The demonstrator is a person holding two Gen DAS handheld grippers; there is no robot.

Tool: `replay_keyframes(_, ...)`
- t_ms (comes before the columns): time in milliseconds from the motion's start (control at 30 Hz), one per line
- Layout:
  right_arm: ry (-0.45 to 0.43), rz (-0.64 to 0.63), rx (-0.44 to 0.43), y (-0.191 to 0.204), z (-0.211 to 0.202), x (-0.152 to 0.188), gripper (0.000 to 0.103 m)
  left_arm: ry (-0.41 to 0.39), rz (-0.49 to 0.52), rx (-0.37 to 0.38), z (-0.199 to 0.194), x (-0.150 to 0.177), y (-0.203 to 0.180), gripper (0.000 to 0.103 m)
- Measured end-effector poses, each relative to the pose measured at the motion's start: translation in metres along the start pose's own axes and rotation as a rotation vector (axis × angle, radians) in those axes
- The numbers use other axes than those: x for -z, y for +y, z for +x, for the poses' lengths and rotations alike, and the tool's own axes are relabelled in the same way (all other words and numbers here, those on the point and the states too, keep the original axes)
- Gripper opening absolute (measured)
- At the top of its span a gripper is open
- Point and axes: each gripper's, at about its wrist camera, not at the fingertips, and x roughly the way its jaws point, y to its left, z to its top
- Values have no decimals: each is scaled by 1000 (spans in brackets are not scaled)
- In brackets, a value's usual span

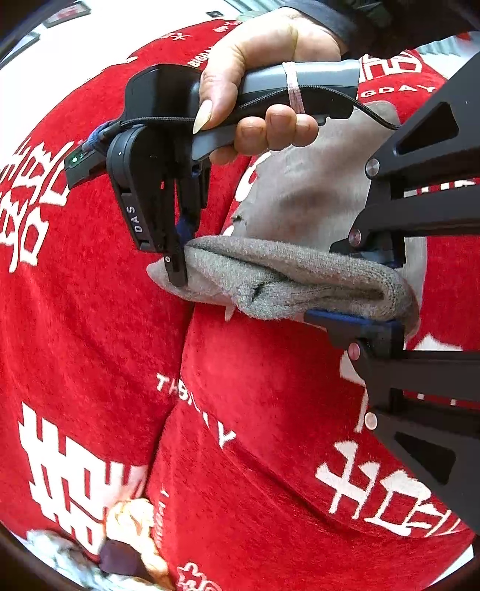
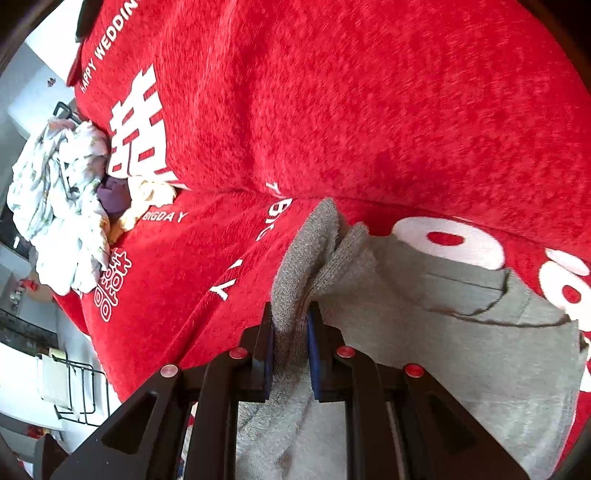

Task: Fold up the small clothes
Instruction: 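Fold the held side over with both grippers, then open the left gripper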

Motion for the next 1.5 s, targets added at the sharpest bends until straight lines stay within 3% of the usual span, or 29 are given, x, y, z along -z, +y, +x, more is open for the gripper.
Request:
replay_keyframes(467,-48,48,-19,-62,-54,16,16,52,147,-85,3,-3,-86,18)
replay_keyframes(700,-80,29,-88,-93,-78,22,16,56,274,-130,11,7,-145,18)
replay_keyframes(1233,-132,15,-140,-167,-118,42,16,120,430,-131,53,38,-240,18)
replay_keyframes(1500,-143,87,-160,-218,-115,66,16,167,492,-129,77,55,-271,18)
